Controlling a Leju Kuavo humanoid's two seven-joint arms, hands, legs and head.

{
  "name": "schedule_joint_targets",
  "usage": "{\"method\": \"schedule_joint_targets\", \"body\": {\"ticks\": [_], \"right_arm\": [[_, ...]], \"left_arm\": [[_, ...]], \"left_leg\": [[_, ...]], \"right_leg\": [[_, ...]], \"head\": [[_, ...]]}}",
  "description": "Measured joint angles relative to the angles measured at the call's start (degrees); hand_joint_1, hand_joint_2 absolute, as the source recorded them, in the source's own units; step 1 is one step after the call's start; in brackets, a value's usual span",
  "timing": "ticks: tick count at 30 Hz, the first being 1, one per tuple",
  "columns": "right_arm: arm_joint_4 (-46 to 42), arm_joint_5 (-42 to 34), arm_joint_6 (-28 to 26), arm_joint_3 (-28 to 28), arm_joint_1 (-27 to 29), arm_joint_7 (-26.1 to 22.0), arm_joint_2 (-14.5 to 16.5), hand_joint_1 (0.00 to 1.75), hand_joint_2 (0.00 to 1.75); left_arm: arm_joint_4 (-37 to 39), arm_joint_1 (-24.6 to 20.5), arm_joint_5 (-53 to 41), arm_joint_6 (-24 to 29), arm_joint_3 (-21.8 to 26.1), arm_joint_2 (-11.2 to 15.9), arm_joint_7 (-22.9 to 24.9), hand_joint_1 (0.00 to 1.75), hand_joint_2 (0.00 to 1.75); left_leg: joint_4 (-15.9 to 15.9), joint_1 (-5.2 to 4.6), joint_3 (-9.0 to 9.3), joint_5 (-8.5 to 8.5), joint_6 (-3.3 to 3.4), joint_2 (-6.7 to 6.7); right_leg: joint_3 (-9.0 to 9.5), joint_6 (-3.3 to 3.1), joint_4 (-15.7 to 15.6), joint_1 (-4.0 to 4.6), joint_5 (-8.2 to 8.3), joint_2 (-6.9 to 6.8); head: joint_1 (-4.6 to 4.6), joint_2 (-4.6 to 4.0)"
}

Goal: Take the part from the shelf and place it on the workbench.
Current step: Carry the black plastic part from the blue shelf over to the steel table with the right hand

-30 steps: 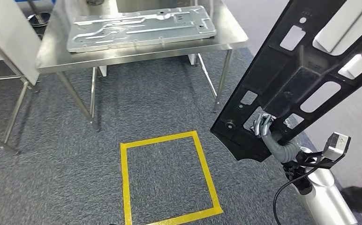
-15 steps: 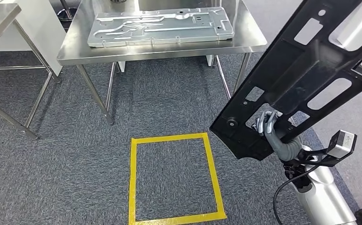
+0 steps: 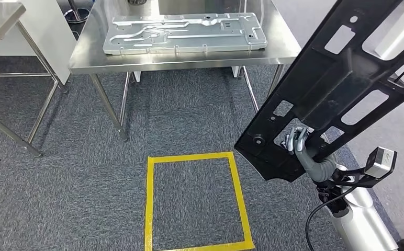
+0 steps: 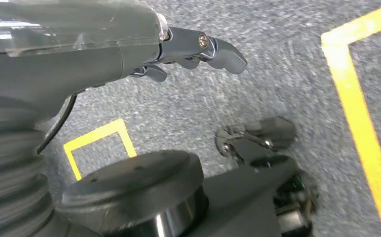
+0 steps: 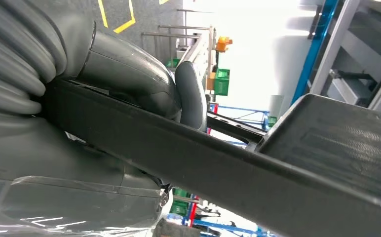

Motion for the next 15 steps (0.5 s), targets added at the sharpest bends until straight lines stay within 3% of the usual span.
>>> {"method": "schedule_joint_targets", "body": {"ticks": [2,5,7,8,9,11,12,13,15], "right_arm": [[0.0,0.0,0.0,0.0,0.0,0.0,0.0,1.71,1.75],[-0.3,0.0,-0.2,-0.1,0.4,0.2,0.0,1.71,1.75],[-1.0,0.0,-0.6,-0.4,0.7,0.0,-0.1,1.71,1.75],[-1.4,0.0,-0.8,-0.7,0.9,-0.2,-0.1,1.71,1.75],[-1.8,0.1,-1.0,-1.0,1.2,-0.4,-0.1,1.71,1.75],[-2.6,0.2,-1.2,-1.5,2.0,-0.6,-0.2,1.71,1.75],[-3.0,0.2,-1.4,-1.8,2.4,-0.7,-0.3,1.71,1.75],[-3.4,0.3,-1.5,-2.2,2.9,-0.7,-0.4,1.71,1.75],[-4.3,0.3,-1.7,-2.8,3.4,-0.7,-0.5,1.71,1.75]], "left_arm": [[0.0,0.0,0.0,0.1,0.0,0.0,-0.3,0.0,1.75],[0.0,0.0,-0.1,0.4,0.0,0.0,-0.5,0.0,1.75],[0.0,-0.1,-0.2,0.5,-0.1,0.0,-0.6,0.0,1.75],[0.0,-0.1,-0.3,0.5,-0.1,0.0,-0.6,0.0,1.75],[0.0,0.0,-0.3,0.5,-0.1,0.0,-0.6,0.0,1.75],[0.0,0.1,-0.3,0.3,-0.1,0.0,-0.6,0.0,1.75],[0.0,0.1,-0.2,0.3,-0.1,0.0,-0.6,0.0,1.75],[0.0,0.1,-0.2,0.2,-0.1,0.0,-0.6,0.0,1.75],[0.0,0.1,-0.3,0.2,-0.1,0.0,-0.4,0.0,1.75]], "left_leg": [[0.1,-0.14,0.61,-0.94,-0.64,0.02],[-0.1,-0.17,1.35,-2.21,-1.56,0.15],[2.2,-0.06,1.07,-3.17,-2.16,0.3],[5.3,0.04,-0.47,-3.9,-2.4,0.34],[9.9,0.12,-3.24,-4.69,-2.61,0.35],[18.2,0.19,-10.25,-5.08,-2.81,0.35],[19.7,0.2,-12.9,-3.55,-2.77,0.35],[18.4,0.19,-14.3,-0.53,-2.63,0.35],[11.1,0.07,-14.04,7.06,-2.18,0.32]], "right_leg": [[2.73,-0.42,-5.6,0.19,1.14,-0.09],[3.66,-1.62,-6.7,0.46,-0.49,0.1],[5.38,-2.36,-7.0,0.28,-1.66,0.18],[6.54,-2.63,-7.2,0.22,-2.41,0.14],[7.69,-2.82,-7.2,0.27,-3.32,0.08],[10.11,-2.93,-7.3,0.37,-5.39,0.08],[11.46,-2.93,-7.3,0.4,-6.51,0.14],[12.97,-2.9,-7.4,0.4,-7.68,0.25],[16.14,-2.75,-8.2,0.29,-9.92,0.56]], "head": [[0.0,0.0],[0.0,0.0],[-0.05,0.0],[-0.08,0.0],[-0.1,0.0],[-0.1,0.0],[-0.1,0.0],[-0.1,0.0],[-0.09,0.0]]}}
